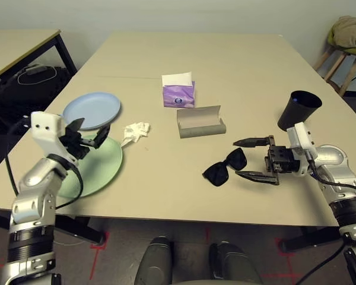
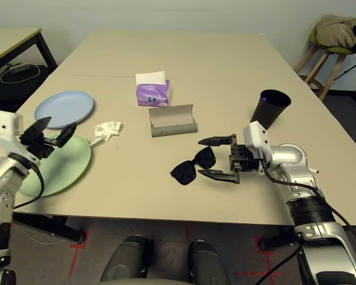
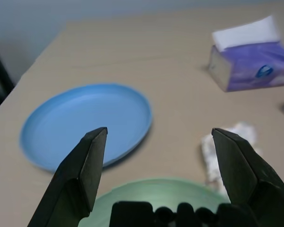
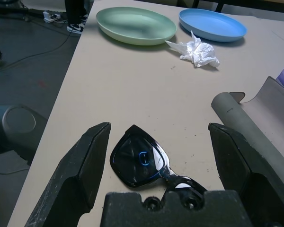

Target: Organize and tidy the items on the table.

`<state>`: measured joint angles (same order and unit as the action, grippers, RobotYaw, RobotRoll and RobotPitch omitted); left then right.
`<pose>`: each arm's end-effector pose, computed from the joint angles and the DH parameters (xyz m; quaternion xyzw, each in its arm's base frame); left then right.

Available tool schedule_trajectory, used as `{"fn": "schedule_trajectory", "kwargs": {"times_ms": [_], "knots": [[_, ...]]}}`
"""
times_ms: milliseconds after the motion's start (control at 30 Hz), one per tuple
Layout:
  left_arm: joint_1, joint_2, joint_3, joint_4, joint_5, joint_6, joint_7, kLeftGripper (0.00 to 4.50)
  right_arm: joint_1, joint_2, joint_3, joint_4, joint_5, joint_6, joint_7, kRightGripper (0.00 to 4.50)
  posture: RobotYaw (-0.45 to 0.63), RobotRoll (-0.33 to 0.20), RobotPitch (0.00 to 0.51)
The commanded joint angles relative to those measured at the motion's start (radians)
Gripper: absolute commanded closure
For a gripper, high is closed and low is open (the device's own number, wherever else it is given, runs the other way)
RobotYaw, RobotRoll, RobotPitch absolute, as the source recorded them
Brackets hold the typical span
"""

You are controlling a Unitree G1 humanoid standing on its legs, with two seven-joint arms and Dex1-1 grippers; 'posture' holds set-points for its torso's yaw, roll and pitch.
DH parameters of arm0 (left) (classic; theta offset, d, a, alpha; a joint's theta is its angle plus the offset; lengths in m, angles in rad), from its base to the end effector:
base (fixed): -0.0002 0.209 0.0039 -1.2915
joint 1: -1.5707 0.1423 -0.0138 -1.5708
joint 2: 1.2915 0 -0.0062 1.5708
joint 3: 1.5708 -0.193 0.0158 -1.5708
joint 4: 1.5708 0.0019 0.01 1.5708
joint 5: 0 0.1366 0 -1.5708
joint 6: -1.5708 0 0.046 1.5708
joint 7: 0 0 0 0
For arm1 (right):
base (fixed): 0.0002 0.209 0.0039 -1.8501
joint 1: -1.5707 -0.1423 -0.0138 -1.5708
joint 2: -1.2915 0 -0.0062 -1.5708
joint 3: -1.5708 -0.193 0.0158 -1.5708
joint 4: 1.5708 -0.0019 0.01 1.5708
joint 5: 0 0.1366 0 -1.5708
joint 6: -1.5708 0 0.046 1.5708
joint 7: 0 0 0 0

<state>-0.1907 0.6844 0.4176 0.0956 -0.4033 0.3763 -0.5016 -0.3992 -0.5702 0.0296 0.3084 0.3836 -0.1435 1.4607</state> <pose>0.2158 0.3410 0.1386 0.0613 0.0407 -0.0455 0.9962 0.2760 -0.2551 0.1150 -0.1498 -0.0315 0.6487 0.7455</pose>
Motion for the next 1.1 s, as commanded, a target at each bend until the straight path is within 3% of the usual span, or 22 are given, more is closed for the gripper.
{"fn": "schedule_trajectory", "kwargs": {"times_ms": [33, 367, 533, 933, 1033, 1100], "knots": [[0.002, 0.042, 0.027, 0.034, -0.007, 0.123, 0.021, 0.00, 0.001, 0.006, 0.013, -0.040, 0.008, 0.025, -0.009, 0.03, 0.28, 0.000, 0.061], [-0.077, 0.158, 0.081, 0.182, -0.023, 0.425, 0.056, 0.00, 0.004, 0.020, 0.010, -0.065, 0.009, 0.051, -0.026, 0.03, 0.28, 0.000, 0.061], [-0.075, 0.215, 0.027, 0.221, 0.004, 0.462, 0.005, 0.00, 0.006, 0.022, 0.010, -0.075, 0.009, 0.058, -0.033, 0.03, 0.28, 0.000, 0.063], [-0.012, 0.252, -0.042, 0.226, 0.042, 0.457, -0.098, 0.00, 0.012, 0.025, 0.010, -0.093, 0.008, 0.070, -0.049, 0.03, 0.27, 0.000, 0.064], [-0.007, 0.253, -0.040, 0.234, 0.045, 0.461, -0.108, 0.61, 0.012, 0.025, 0.010, -0.094, 0.007, 0.065, -0.049, 0.00, 0.27, 0.000, 0.063], [-0.009, 0.252, -0.037, 0.239, 0.047, 0.463, -0.111, 1.36, 0.012, 0.026, 0.009, -0.092, 0.005, 0.060, -0.049, 0.00, 0.27, 0.000, 0.061]]}}
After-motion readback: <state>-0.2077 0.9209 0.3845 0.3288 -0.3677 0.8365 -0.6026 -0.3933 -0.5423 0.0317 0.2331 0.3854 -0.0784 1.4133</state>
